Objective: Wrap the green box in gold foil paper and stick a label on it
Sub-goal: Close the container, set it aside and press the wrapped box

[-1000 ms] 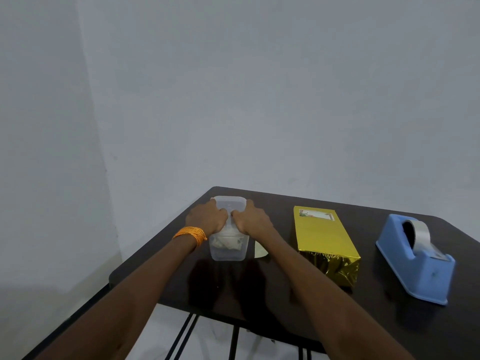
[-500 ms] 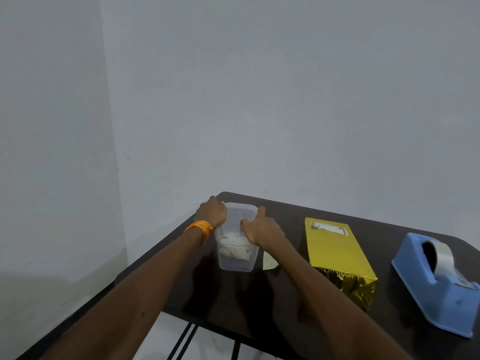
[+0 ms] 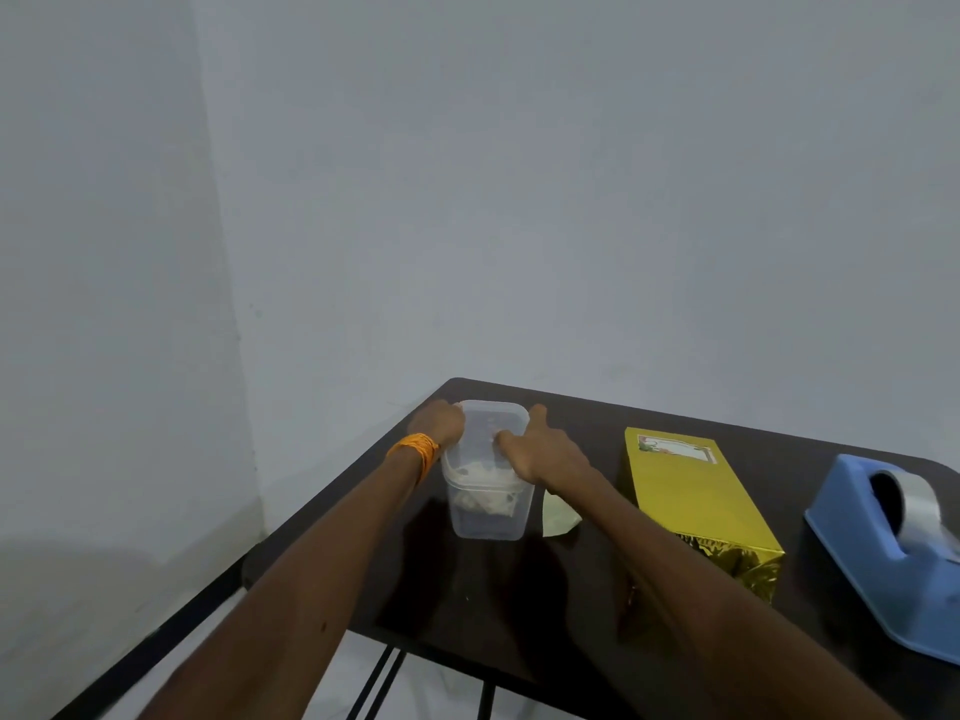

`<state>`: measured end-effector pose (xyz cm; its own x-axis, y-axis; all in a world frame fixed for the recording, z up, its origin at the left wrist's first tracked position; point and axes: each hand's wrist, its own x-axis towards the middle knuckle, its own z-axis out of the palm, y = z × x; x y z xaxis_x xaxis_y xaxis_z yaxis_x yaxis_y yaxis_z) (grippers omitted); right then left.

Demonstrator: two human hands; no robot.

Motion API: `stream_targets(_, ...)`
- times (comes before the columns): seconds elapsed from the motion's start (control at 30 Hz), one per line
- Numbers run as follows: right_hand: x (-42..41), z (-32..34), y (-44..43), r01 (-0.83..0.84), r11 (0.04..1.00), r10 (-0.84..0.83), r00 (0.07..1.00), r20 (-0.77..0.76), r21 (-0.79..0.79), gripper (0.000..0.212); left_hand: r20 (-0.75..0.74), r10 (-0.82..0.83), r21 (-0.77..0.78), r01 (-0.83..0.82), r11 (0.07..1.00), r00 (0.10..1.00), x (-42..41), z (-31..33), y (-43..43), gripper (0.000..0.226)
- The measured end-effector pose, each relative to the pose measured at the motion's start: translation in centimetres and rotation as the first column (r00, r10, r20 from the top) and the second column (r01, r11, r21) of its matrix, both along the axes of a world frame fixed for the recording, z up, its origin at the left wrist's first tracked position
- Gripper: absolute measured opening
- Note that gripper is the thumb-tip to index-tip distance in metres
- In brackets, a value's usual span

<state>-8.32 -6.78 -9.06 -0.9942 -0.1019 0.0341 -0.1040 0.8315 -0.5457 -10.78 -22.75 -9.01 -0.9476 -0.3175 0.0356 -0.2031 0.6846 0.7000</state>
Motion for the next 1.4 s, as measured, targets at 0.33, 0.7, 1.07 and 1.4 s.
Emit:
stream_targets(0.33,-4.2,1.5,-0.3,0.07,0.994,-0.074,0.996,-0.04,-0.085,0.059,0.02,0.003,-0.11,-0.001,0.994,1.0,-0.2,-0.2,-0.8,0.04)
stream_targets(0.7,-6.9,-0.6,0.2,0.155,0.977,-0.152,0.988,0.03,-0.147,0.053,0.03,-0.012,-0.097,0.014,0.995,0.999,-1.1,0.1,-0.3,0.041)
stream_targets(1.07,-7.1,-1.3,0.2,0.16,0.977,-0.164,0.986,-0.019,-0.144,0.05,-0.033,0.048,0.085,-0.045,0.995,0.998,1.0,-0.2,-0.1,0.045)
stream_targets(1.4,-7.2,-1.8,-0.2,0.147,0.987,-0.149,0.989,-0.022,-0.069,0.047,0.032,0.052,-0.016,-0.051,0.999,0.998,1.8,-0.1,0.4,0.039)
